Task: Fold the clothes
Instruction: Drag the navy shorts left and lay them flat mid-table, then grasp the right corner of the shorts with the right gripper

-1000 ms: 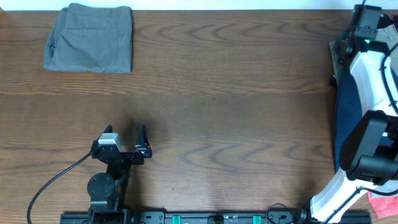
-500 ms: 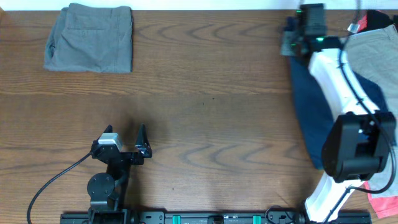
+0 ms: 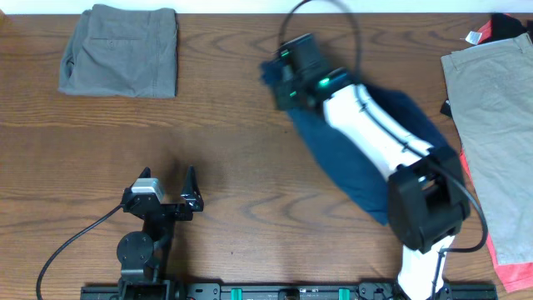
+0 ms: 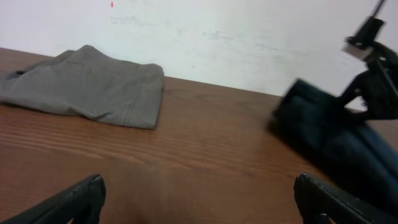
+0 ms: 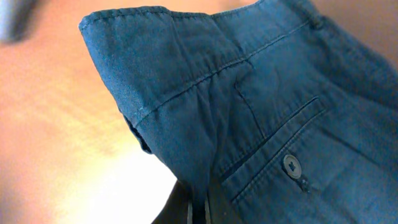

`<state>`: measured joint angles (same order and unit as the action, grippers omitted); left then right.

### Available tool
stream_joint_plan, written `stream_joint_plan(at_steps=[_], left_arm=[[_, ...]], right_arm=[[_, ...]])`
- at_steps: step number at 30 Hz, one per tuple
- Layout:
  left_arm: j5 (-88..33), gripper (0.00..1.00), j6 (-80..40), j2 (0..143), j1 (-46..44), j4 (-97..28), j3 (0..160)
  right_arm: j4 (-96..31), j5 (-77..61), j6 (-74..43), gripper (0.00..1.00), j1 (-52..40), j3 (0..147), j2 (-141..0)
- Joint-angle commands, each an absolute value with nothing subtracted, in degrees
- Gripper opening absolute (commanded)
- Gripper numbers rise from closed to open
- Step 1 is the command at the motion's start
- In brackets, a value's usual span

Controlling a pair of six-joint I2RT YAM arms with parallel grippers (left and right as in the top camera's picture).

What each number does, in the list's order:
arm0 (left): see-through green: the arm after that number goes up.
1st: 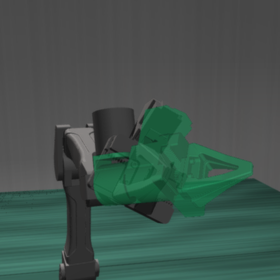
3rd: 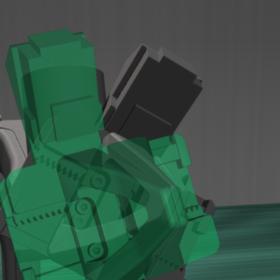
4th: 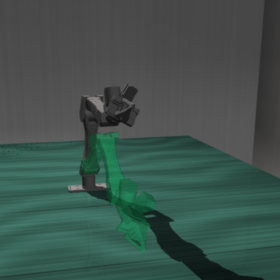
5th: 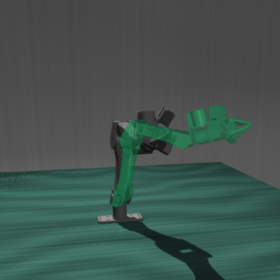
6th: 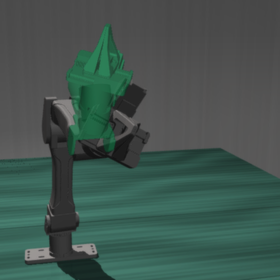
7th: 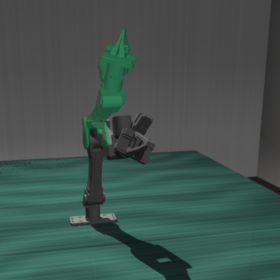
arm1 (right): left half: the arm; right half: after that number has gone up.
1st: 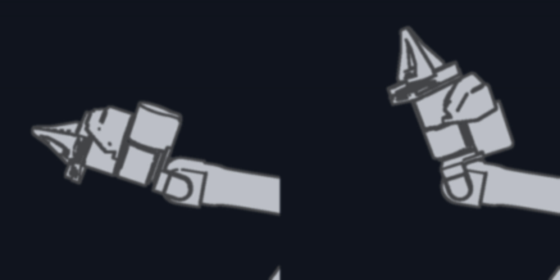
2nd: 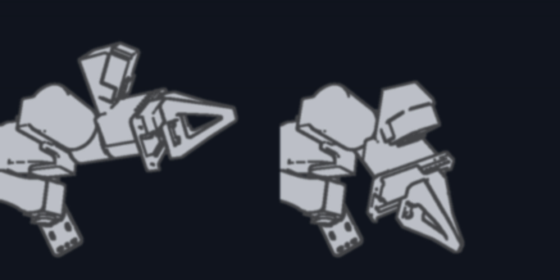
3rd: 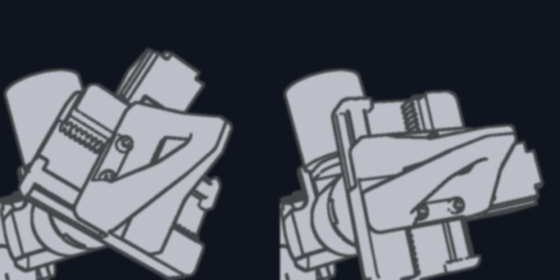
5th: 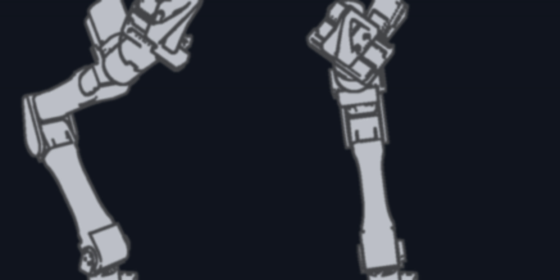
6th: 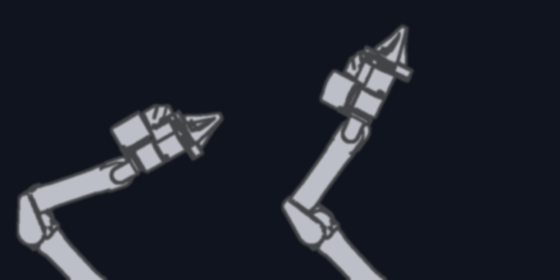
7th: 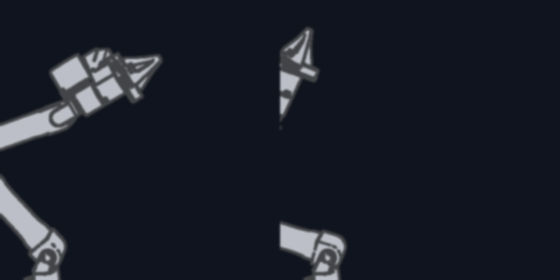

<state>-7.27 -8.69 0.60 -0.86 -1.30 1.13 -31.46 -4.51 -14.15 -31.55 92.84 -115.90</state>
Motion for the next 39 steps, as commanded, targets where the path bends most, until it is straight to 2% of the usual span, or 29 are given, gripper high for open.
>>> stream_joint_plan(at_steps=[1,7,8,9,10,13,18,23,24,26,28,29,30,34,39], left_arm=[[-8.05,0.98,-7.70,0.36,-1.06,-3.36,0.23],[-8.05,0.98,-7.70,0.36,-1.06,-3.36,0.23],[-8.05,0.98,-7.70,0.36,-1.06,-3.36,0.23],[-8.05,0.98,-7.70,0.36,-1.06,-3.36,0.23],[-8.05,0.98,-7.70,0.36,-1.06,-3.36,0.23],[-8.05,0.98,-7.70,0.36,-1.06,-3.36,0.23],[-8.05,0.98,-7.70,0.36,-1.06,-3.36,0.23],[-8.05,0.98,-7.70,0.36,-1.06,-3.36,0.23],[-8.05,0.98,-7.70,0.36,-1.06,-3.36,0.23],[-8.05,0.98,-7.70,0.36,-1.06,-3.36,0.23],[-8.05,0.98,-7.70,0.36,-1.06,-3.36,0.23],[-8.05,0.98,-7.70,0.36,-1.06,-3.36,0.23],[-8.05,0.98,-7.70,0.36,-1.06,-3.36,0.23],[-8.05,0.98,-7.70,0.36,-1.06,-3.36,0.23],[-8.05,0.98,-7.70,0.36,-1.06,-3.36,0.23]], right_arm=[[-30.98,-11.31,-15.88,0.01,-36.45,92.97,-116.05],[-31.68,-17.43,-15.86,0.02,-42.61,92.97,-116.05],[-31.99,-17.39,-15.84,0.08,-43.09,92.97,-116.03],[-32.18,-17.37,-15.77,0.24,-43.38,92.99,-116.03],[-32.45,-17.41,-15.84,0.31,-43.55,92.99,-116.03],[-34.24,-18.13,-15.84,0.29,-43.16,93.01,-115.66],[-39.66,-17.58,-15.81,0.31,-39.57,93.01,-112.62],[-48.05,-12.05,-15.86,0.43,-30.44,93.01,-108.18],[-49.89,-11.09,-15.84,0.48,-28.25,93.01,-107.57],[-53.67,-10.07,-15.81,0.67,-23.97,93.01,-106.78],[-57.74,-8.25,-15.77,0.77,-19.66,93.01,-106.67],[-60.36,-6.04,-15.42,0.91,-17.12,92.97,-106.87],[-62.63,-3.49,-15.16,0.99,-15.03,92.92,-107.24],[-67.83,0.16,-15.62,0.99,-7.79,91.57,-108.20],[-64.79,-3.42,-18.55,0.99,-1.04,85.60,-108.22]])
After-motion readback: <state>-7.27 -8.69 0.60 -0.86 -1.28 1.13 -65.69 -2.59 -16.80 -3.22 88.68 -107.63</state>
